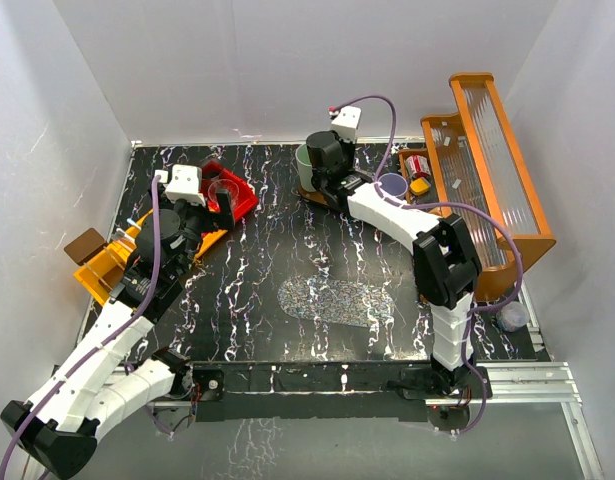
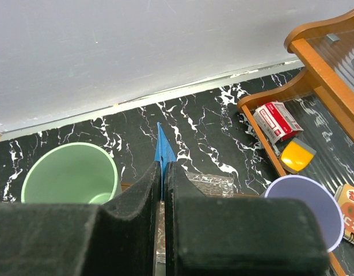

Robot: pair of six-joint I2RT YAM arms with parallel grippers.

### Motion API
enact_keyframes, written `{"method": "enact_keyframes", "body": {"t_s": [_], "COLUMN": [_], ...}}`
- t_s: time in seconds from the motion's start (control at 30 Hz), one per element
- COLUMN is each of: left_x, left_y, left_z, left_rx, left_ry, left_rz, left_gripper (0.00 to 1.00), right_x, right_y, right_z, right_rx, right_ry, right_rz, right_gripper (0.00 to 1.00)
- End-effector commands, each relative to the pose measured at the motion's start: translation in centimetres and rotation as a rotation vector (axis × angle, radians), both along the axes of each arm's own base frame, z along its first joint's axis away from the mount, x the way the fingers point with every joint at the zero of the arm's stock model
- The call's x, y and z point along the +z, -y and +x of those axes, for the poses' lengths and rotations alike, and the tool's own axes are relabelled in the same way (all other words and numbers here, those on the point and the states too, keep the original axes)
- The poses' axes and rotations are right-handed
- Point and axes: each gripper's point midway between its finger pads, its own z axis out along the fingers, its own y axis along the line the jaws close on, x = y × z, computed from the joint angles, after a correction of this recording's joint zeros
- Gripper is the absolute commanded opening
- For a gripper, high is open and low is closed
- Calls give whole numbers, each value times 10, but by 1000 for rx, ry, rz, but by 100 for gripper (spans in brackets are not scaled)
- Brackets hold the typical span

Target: Prepare toiletry sets of a toothbrush and toothpaste on the tray

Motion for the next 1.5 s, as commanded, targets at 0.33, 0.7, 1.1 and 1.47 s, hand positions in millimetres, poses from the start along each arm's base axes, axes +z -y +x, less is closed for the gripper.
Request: {"method": "enact_keyframes", "body": {"t_s": [0.33, 0.7, 1.1, 1.47], "left_x": [7, 8, 6, 7], "left_y": [-1, 0, 0, 0], "left_z": [-1, -1, -1, -1], "left_rx": [-4, -6, -8, -10], "left_ry": [32, 34, 31, 32], "left_rz": [-7, -9, -7, -8], "left_gripper": [95, 95, 95, 95], "right_x": [13, -7, -25, -36], "right_y": [-2, 0, 1, 1], "right_z": [13, 19, 22, 22], "right_rx": [-55, -67, -64, -64], "right_ry": [89, 64, 39, 20], "right_rz": [94, 109, 108, 104], "right_gripper": [0, 0, 0, 0]}}
